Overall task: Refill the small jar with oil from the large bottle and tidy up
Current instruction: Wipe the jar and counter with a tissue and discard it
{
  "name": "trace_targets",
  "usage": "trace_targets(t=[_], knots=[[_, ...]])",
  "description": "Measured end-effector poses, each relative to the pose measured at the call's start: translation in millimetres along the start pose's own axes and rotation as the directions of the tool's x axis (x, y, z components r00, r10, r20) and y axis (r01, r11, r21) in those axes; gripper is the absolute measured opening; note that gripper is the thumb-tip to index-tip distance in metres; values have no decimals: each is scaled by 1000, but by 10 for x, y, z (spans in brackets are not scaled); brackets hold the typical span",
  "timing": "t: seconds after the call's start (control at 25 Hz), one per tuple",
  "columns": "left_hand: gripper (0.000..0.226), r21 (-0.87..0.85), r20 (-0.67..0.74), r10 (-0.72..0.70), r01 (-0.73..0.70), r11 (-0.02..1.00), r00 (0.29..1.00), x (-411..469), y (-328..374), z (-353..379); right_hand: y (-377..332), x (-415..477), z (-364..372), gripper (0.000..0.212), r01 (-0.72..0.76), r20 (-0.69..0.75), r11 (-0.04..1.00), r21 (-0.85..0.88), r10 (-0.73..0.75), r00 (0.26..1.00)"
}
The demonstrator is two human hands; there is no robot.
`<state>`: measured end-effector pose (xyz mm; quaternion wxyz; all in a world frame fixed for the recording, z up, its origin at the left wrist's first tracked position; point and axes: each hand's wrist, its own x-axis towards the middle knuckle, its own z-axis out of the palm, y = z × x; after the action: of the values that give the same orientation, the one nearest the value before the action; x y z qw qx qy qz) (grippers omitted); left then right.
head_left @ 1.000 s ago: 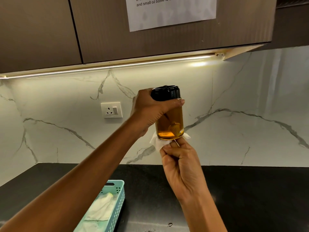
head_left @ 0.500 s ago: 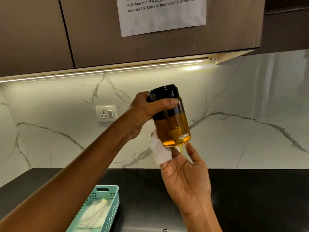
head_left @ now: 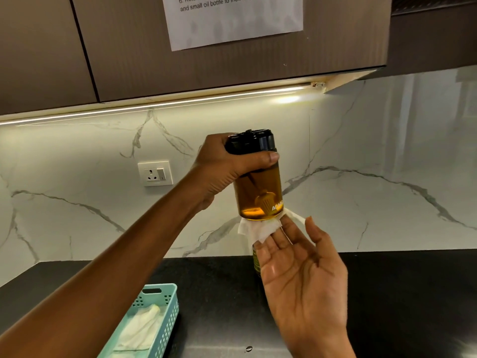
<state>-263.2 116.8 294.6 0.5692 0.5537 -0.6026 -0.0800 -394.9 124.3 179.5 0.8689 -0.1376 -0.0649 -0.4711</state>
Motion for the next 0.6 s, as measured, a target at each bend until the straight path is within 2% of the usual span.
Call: trace_targets(t=[0.08,0.24,0.32,0.4,0.44,0.52,0.6], knots=[[39,7,10,-15,15,1000,1000,-7,20,30,31,45,44,89,25,-35,1000,16,-25,999],[40,30,1,-27,27,999,1000,-38,47,114,106,155,169,66,-12,-93,1000,-15,10,996],[42,34,-41,-41,42,999,998,-38,42,132,165,80,167,69,-74,-79,997,27,76,994],[44,59,-72,-47,51,997,996,-52,26,137,170,-31,140,79,-72,-46,992,104,77,996],[42,68,-84,-46,52,996,995,-63,7,136,132,-76,129,77,-53,-67,992,116,61,996],[42,64,-108,-49,56,996,993,-92,-29,122,21,-122,110,66,1,-151,999,52,7,988],[46,55,-121,-50,57,997,991,-128,-54,101,-63,-96,96,58,36,-166,999,-25,-39,985]])
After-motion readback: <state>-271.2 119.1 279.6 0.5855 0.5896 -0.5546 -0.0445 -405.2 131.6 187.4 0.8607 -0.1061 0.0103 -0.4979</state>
